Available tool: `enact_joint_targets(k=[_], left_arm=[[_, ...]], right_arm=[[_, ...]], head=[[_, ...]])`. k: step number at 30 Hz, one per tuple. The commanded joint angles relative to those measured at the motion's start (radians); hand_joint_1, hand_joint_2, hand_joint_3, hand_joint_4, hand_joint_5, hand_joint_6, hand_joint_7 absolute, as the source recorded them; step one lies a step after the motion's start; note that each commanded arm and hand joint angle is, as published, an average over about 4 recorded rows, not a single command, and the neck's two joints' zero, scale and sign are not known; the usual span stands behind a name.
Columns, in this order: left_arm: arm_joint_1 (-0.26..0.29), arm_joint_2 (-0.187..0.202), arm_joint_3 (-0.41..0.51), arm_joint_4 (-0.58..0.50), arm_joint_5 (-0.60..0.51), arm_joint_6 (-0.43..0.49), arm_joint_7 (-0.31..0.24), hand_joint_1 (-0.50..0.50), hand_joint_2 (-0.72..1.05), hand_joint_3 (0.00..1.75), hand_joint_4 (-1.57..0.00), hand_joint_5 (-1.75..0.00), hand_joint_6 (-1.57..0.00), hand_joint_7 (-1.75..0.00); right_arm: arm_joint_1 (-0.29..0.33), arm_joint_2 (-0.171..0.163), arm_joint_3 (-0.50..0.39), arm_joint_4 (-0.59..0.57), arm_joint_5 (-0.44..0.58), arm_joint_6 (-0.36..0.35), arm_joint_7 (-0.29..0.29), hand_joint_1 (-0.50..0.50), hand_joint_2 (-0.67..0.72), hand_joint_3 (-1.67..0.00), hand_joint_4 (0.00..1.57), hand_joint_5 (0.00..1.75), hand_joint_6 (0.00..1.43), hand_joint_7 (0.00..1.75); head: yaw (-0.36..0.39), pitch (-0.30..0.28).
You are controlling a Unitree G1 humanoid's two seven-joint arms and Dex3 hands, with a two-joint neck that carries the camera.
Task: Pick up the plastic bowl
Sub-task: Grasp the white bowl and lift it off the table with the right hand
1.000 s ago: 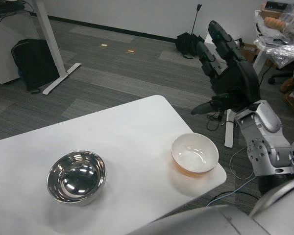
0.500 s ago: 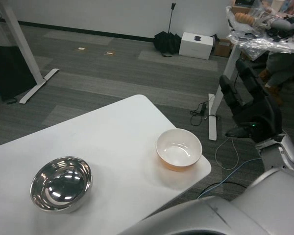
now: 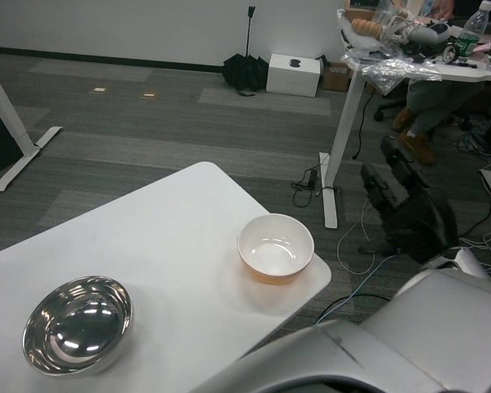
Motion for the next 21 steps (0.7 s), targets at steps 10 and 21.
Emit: enact_joint_targets(k=[10, 21], left_arm=[[-0.09, 0.042, -0.057, 0.098, -0.029, -0.006, -0.001, -0.5, 1.05, 0.09, 0.0, 0.0, 0.0, 0.0], [-0.142, 0.048, -0.123, 0.133, -0.028, -0.012, -0.004, -0.5, 1.03, 0.09, 0.0, 0.0, 0.0, 0.0]], right_arm=[[0.055, 0.017, 0.189, 0.025, -0.091, -0.177, 0.004, -0.46, -0.1, 0.0, 0.0, 0.0, 0.0, 0.0], [0.042, 0.008, 0.286, 0.037, -0.187, -0.258, 0.0, -0.47, -0.1, 0.0, 0.0, 0.0, 0.0, 0.0]], head=[[-0.102, -0.01], [-0.133, -0.059]])
